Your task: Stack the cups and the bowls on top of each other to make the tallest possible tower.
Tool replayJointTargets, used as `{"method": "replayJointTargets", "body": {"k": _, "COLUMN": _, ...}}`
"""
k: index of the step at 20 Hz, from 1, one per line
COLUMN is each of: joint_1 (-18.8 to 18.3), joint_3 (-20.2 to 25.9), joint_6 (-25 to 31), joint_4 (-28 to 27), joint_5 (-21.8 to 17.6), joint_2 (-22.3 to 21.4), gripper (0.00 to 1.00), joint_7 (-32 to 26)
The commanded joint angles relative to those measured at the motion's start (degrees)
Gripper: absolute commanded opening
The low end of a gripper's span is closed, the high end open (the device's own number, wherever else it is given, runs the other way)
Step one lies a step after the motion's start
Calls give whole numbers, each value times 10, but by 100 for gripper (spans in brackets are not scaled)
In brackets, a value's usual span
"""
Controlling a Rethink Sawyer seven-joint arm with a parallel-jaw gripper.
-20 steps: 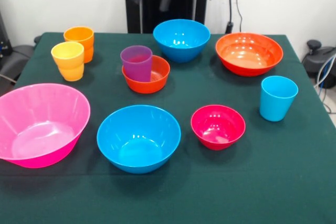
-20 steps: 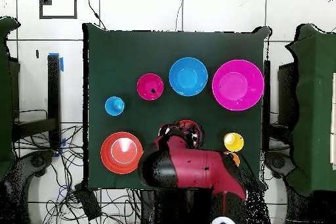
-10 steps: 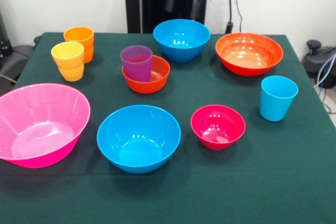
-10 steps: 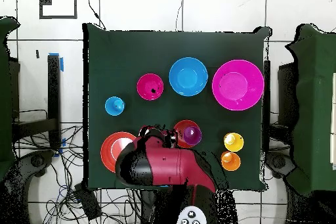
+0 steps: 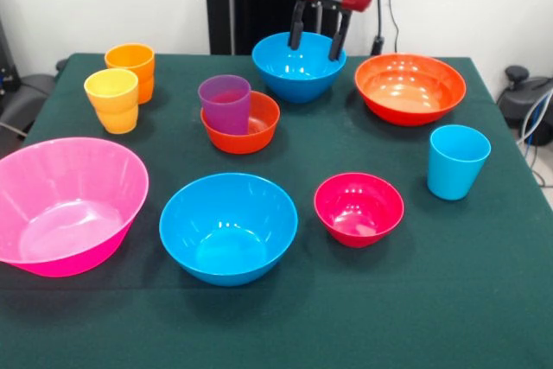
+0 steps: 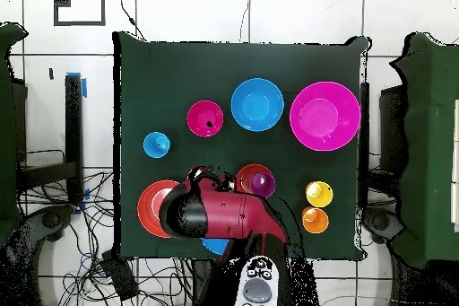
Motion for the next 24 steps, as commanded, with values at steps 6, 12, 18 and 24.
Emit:
{"method": "replayJointTargets", "body": {"k": 6, "joint_1": 17, "joint_3": 13, "joint_6": -54, "joint_4": 9, "joint_5": 40, "joint_2": 44, "gripper": 100, "joint_7": 117}}
{"method": "replayJointTargets", "body": {"k": 12, "joint_1": 17, "joint_3": 20, "joint_6": -44, "joint_4": -14, "joint_5": 56, "joint_2": 56, "gripper": 100, "joint_7": 107}}
{"method": "replayJointTargets", "body": {"k": 18, "joint_1": 9, "joint_3": 39, "joint_6": -35, "joint_4": -64, "joint_5": 80, "joint_2": 86, "gripper": 100, "joint_7": 95}}
{"method": "replayJointTargets", "body": {"k": 24, "joint_1": 34, "joint_3": 32, "joint_6": -14, "joint_4": -117, "joint_5": 117, "joint_2": 112, "gripper": 100, "joint_7": 102}}
